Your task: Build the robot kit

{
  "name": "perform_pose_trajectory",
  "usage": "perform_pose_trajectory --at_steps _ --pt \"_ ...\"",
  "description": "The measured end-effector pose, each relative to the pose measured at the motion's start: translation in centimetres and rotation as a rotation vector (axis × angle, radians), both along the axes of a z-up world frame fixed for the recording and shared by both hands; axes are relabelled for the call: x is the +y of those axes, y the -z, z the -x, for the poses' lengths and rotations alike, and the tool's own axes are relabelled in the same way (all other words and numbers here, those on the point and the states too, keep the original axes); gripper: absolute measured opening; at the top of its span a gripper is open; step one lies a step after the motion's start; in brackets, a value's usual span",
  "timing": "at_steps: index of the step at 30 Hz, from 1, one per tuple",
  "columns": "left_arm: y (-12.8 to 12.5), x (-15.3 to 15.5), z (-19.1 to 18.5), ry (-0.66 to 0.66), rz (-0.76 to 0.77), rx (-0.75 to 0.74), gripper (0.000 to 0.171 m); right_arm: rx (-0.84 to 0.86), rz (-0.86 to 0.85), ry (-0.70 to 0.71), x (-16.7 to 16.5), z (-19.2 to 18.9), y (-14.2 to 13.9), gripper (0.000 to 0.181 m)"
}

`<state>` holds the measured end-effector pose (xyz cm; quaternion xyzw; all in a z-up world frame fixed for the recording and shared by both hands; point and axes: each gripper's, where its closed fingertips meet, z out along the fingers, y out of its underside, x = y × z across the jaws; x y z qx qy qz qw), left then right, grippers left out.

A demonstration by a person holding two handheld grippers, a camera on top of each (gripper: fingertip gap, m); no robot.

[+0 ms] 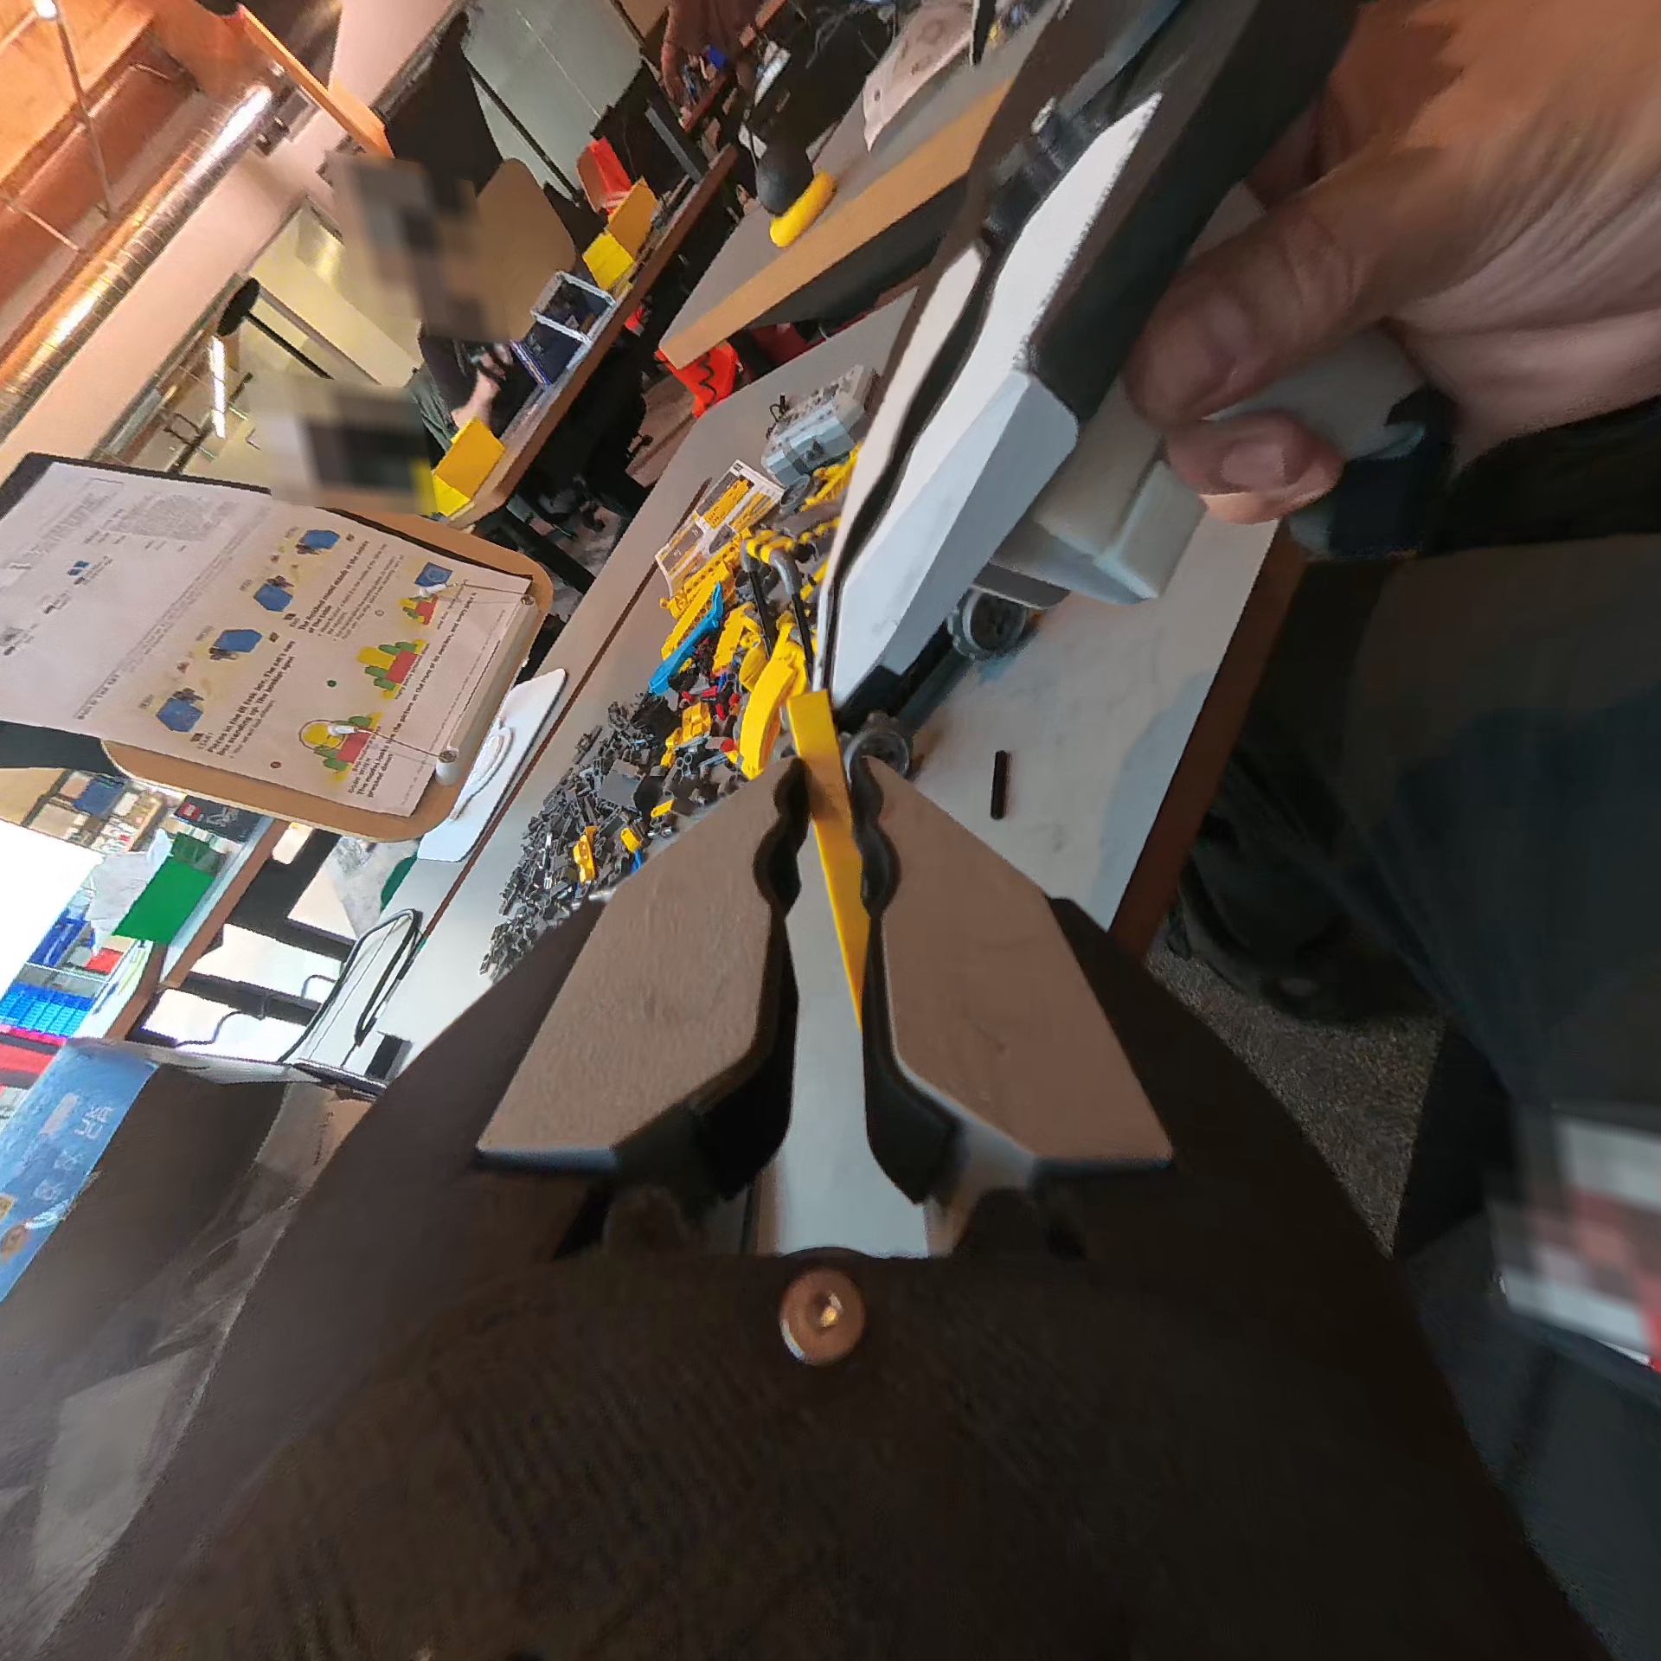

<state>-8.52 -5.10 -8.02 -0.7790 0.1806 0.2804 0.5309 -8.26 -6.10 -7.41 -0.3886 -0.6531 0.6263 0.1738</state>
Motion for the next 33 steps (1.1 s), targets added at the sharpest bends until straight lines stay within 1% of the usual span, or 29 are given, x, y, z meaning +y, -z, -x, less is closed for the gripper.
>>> perform_pose_trajectory --at_steps 2,6,10,14,21,28,30,33 --pt "0.7 0.1 0.2 0.002 0.027 -0.01 0.006 -0.002 0.034 0.02 0.0 0.3 0.5 0.0" --pt "1.9 0.1 0.8 0.009 0.033 -0.118 0.006 -0.047 0.092 0.052 0.1 1.1 1.8 0.0" --pt "3.3 0.2 1.3 -0.001 0.055 -0.138 0.007 -0.09 0.168 0.091 0.3 1.7 3.0 0.0" --pt "4.5 0.2 1.9 -0.017 0.092 -0.079 0.007 -0.155 0.221 0.101 0.3 2.1 4.1 0.0" --pt "5.7 0.2 2.4 -0.037 0.133 0.001 0.007 -0.207 0.304 0.143 0.4 2.6 5.3 0.0" --pt "6.8 0.3 2.8 -0.063 0.142 -0.014 0.007 -0.217 0.391 0.178 0.6 3.1 6.1 0.0" --pt "6.9 0.4 2.9 -0.07 0.14 -0.024 0.007 -0.224 0.391 0.193 0.7 3.2 6.5 0.0" --pt "7.6 0.3 3.1 -0.081 0.158 -0.002 0.007 -0.254 0.391 0.214 0.6 3.4 7.3 0.0"
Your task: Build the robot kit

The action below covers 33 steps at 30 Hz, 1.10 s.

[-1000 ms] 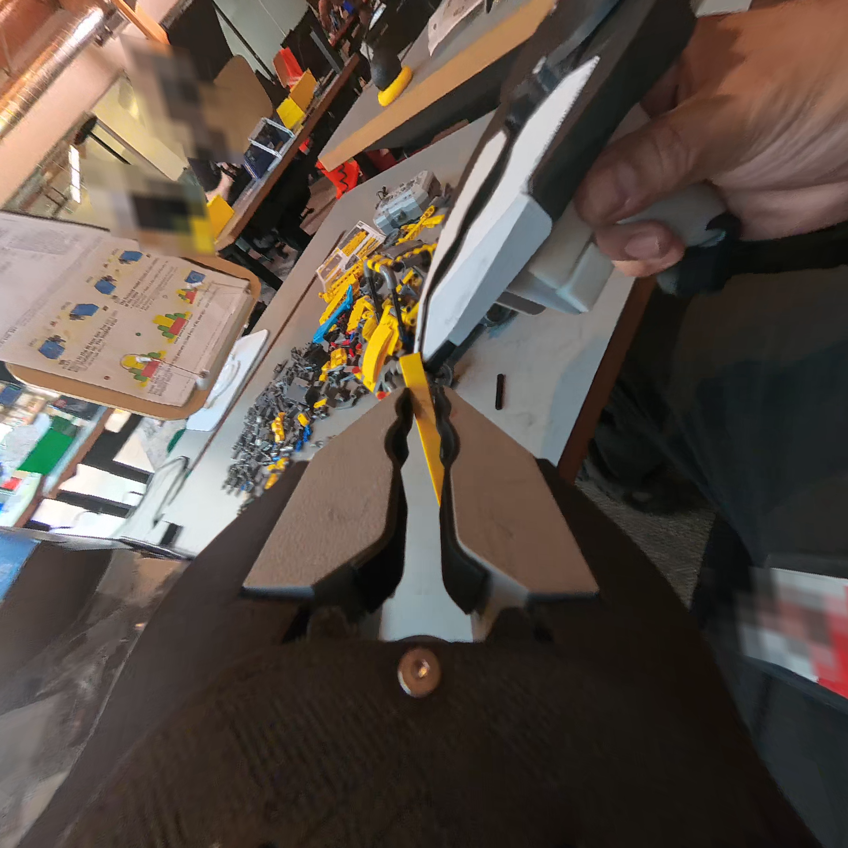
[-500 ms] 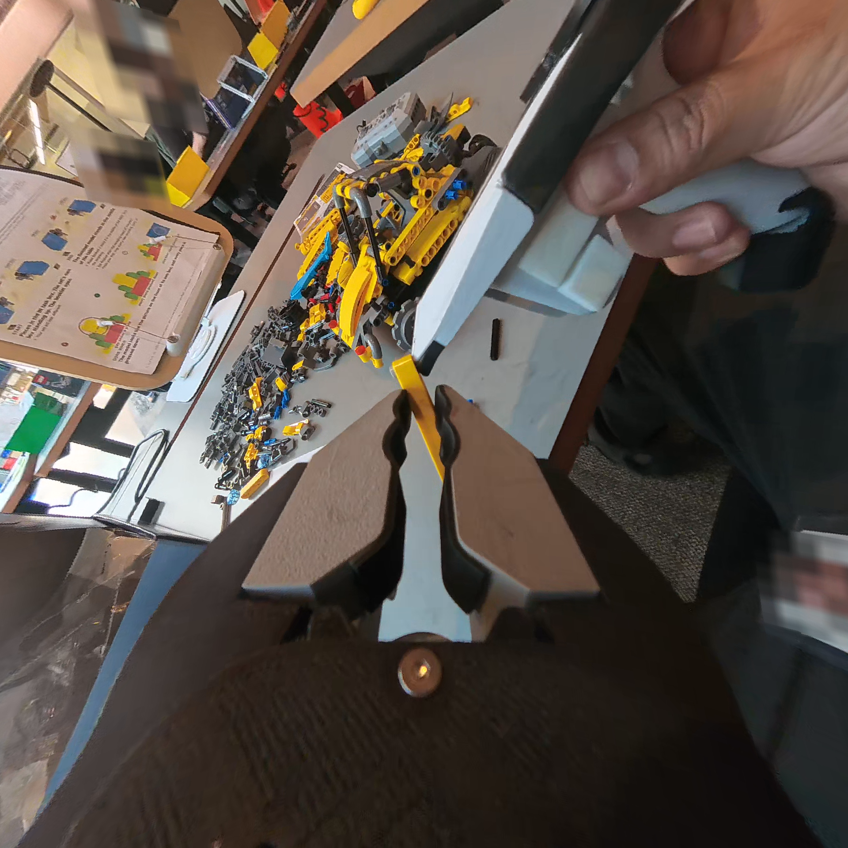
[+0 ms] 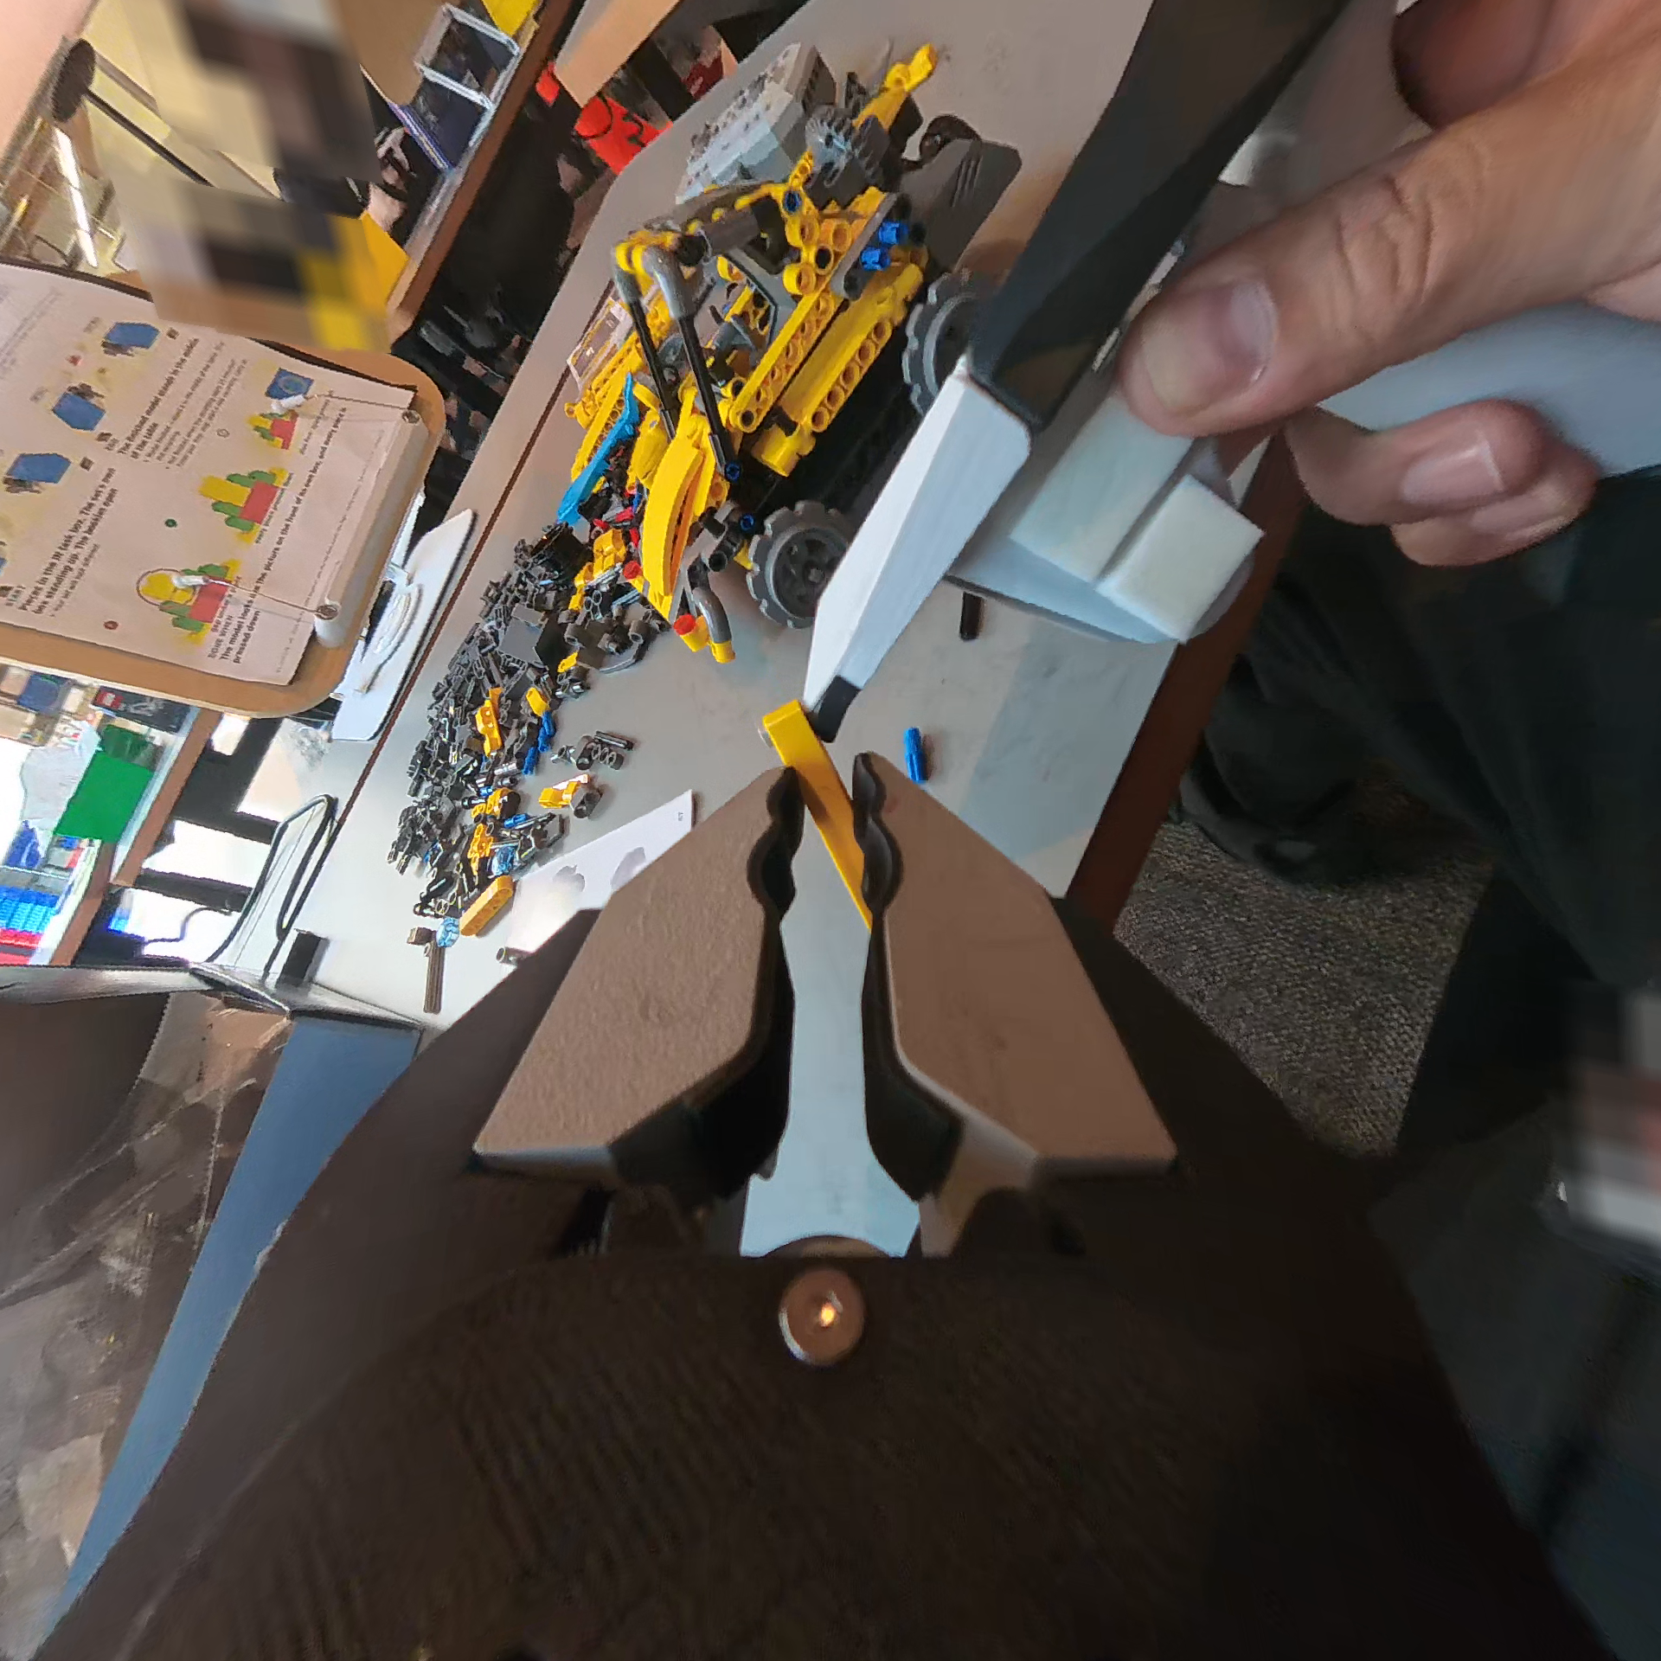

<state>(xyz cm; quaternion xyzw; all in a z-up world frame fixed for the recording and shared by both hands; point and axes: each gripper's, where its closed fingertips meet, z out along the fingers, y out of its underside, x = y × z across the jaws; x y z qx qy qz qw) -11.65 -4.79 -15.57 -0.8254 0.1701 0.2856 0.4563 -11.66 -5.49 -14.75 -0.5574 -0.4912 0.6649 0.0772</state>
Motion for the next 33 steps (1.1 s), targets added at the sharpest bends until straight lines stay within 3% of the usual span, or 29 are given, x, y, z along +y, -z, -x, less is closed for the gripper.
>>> perform_pose_trajectory --at_steps 9,17,24,33 --pt "2.4 -0.3 0.7 -0.007 0.115 0.124 0.008 -0.081 0.013 0.02 -0.1 0.6 2.1 0.0" --pt "2.6 -0.2 0.7 -0.004 0.095 0.035 0.007 -0.075 -0.026 0.047 0.1 0.9 2.3 0.0" --pt "2.8 -0.1 1.2 -0.045 0.123 0.147 0.007 -0.098 -0.049 0.061 0.2 1.1 2.6 0.0" --pt "2.7 0.0 1.3 -0.051 0.116 0.168 0.007 -0.106 -0.036 0.048 0.2 1.3 2.6 0.0"
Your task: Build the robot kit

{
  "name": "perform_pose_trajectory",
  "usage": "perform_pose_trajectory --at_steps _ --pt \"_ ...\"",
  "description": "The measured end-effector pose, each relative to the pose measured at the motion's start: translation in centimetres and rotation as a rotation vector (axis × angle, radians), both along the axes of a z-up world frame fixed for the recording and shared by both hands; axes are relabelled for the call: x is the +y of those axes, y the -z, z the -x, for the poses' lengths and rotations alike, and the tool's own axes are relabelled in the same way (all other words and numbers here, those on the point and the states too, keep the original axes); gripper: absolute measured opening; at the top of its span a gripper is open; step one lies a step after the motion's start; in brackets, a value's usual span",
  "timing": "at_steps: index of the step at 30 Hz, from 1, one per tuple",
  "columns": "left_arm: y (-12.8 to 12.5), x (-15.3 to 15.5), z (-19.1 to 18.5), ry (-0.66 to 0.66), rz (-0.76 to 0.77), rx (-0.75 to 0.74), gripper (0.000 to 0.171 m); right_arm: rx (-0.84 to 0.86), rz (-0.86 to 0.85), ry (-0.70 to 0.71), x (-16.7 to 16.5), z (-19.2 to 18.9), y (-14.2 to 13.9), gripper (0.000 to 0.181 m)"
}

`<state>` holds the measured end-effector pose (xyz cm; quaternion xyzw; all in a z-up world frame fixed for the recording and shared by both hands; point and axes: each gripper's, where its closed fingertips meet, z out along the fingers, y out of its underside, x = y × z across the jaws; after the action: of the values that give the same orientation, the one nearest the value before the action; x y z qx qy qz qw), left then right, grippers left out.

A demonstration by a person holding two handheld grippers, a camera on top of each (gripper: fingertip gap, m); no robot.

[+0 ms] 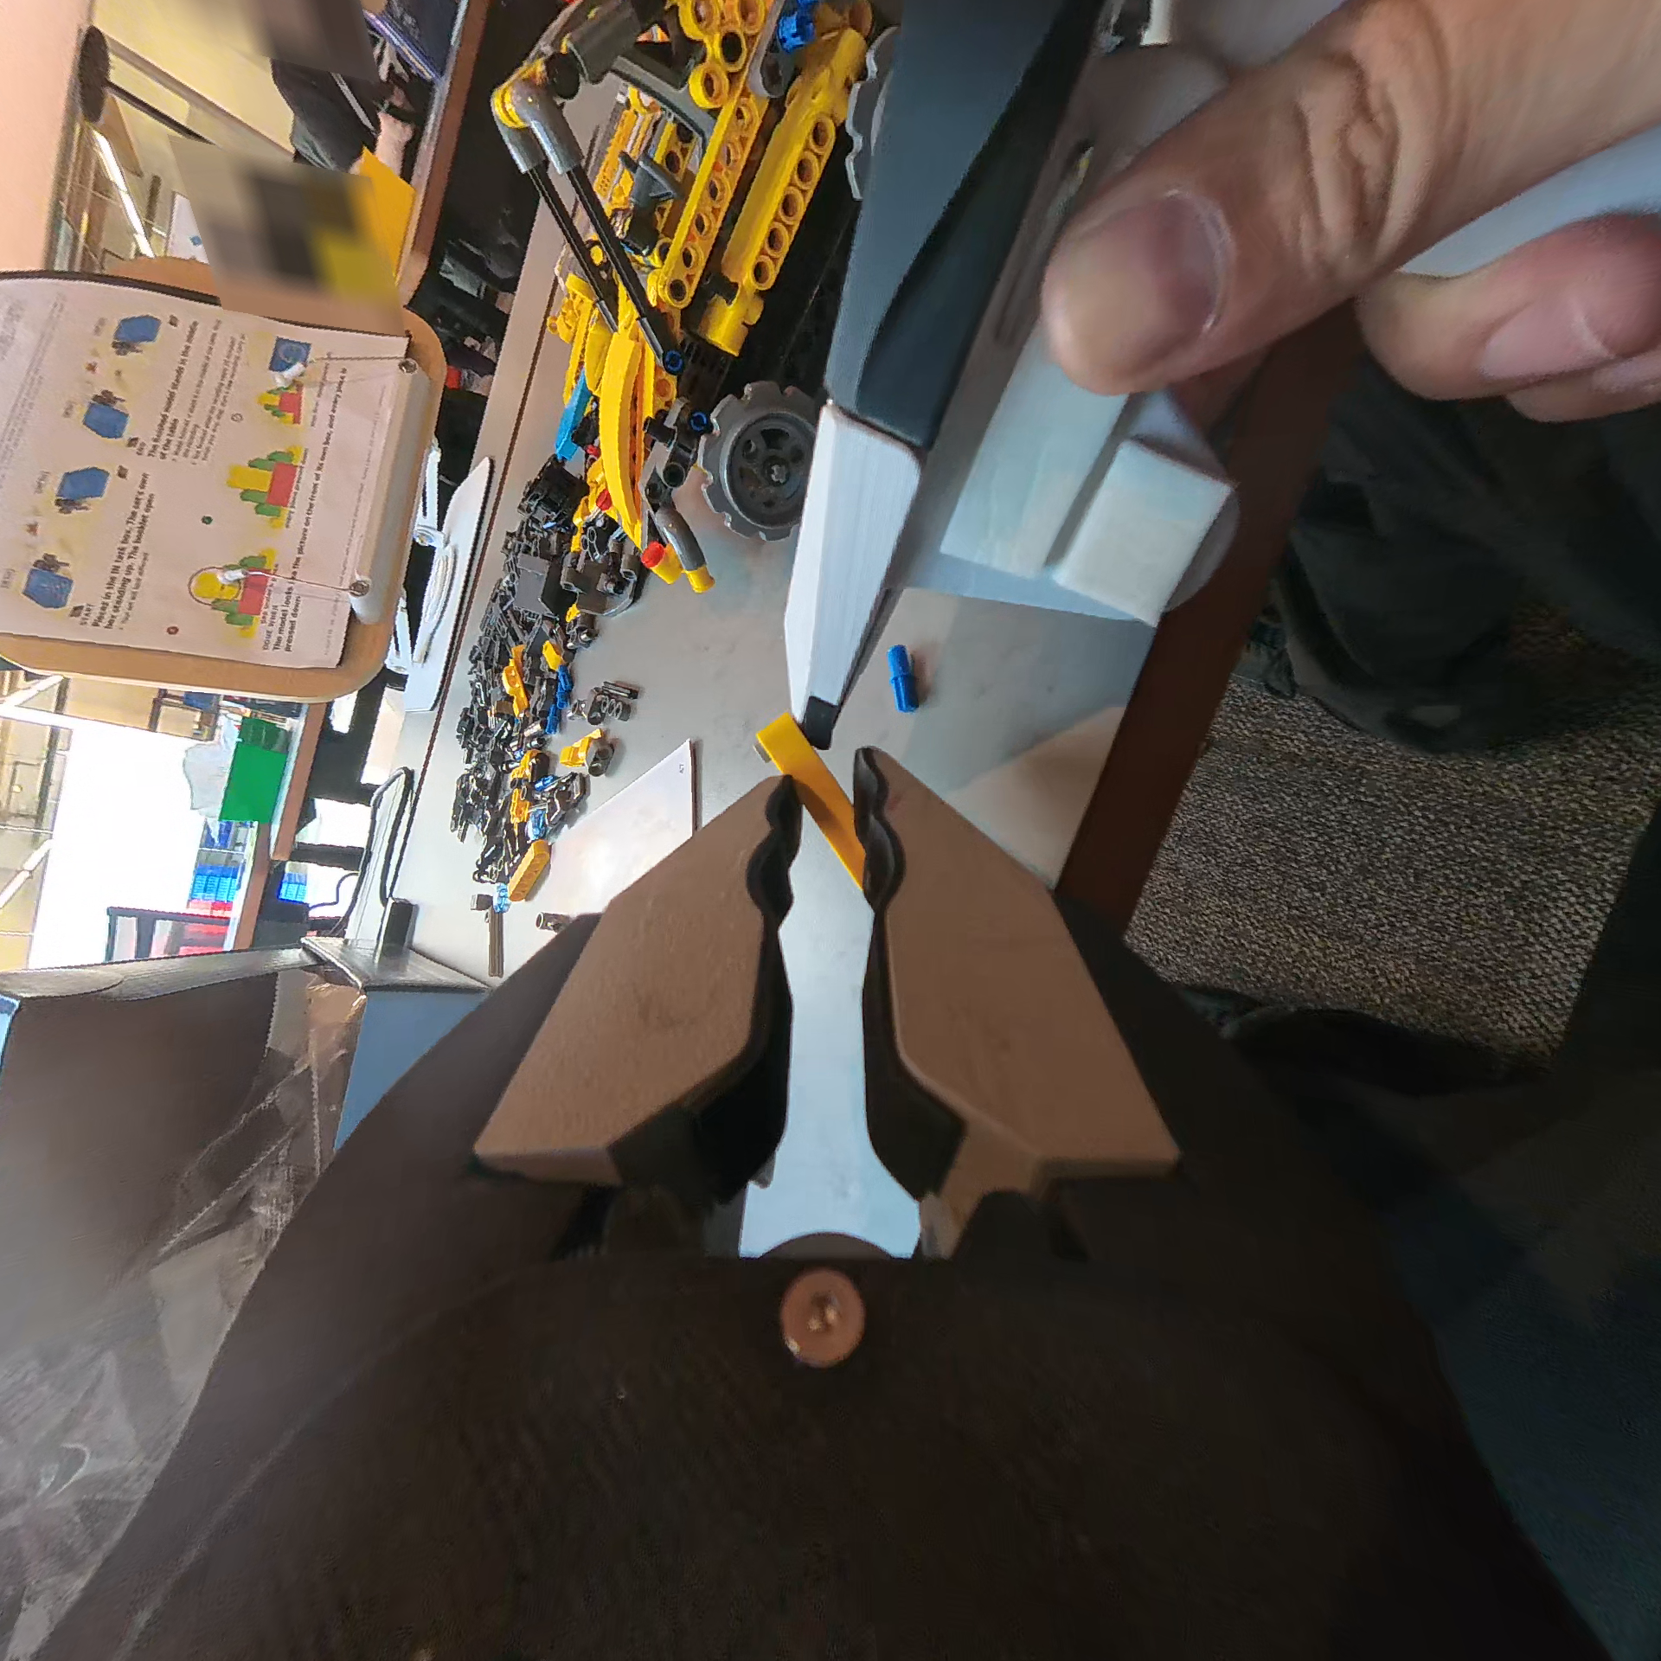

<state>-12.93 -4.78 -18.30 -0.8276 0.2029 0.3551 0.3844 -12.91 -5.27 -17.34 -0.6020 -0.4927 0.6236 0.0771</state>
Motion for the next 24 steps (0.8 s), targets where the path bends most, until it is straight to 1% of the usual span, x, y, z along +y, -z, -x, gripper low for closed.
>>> perform_pose_trajectory --at_steps 4,7,13,15,16,17,19,20,21,22,24 --pt "0.0 0.0 0.0 0.008 -0.002 -0.01 0.007 -0.005 -0.02 -0.019 -0.1 0.0 0.1 0.0" --pt "0.2 -0.2 0.0 0.014 0.014 0.01 0.007 -0.04 -0.02 -0.054 -0.2 0.0 0.3 0.0" --pt "0.5 -0.2 0.3 0.001 0.049 0.054 0.007 -0.096 -0.082 -0.088 -0.2 0.2 0.7 0.0" --pt "0.5 -0.1 0.4 -0.011 0.038 0.035 0.006 -0.096 -0.093 -0.128 -0.2 -0.1 0.7 0.0" --pt "0.5 -0.1 0.5 -0.017 0.023 -0.019 0.006 -0.072 -0.114 -0.151 -0.3 -0.4 0.5 0.0" --pt "0.4 -0.1 0.3 -0.016 -0.006 -0.134 0.005 -0.038 -0.107 -0.161 -0.3 -0.7 -0.2 0.0" --pt "-0.5 0.0 -0.3 0.017 -0.099 -0.412 0.004 0.008 -0.087 -0.173 -0.2 -1.2 -1.6 0.0" --pt "-1.1 -0.1 -0.7 0.036 -0.137 -0.539 0.004 0.026 -0.127 -0.176 0.0 -1.4 -2.1 0.005" --pt "-1.7 -0.1 -0.9 0.052 -0.169 -0.641 0.004 0.037 -0.195 -0.161 0.5 -1.6 -2.4 0.016" --pt "-2.1 -0.2 -0.9 0.057 -0.195 -0.712 0.004 0.067 -0.265 -0.156 0.8 -1.8 -3.0 0.02" --pt "-2.7 -0.4 -1.2 0.067 -0.224 -0.826 0.004 0.176 -0.376 -0.156 1.1 -2.4 -4.9 0.022"
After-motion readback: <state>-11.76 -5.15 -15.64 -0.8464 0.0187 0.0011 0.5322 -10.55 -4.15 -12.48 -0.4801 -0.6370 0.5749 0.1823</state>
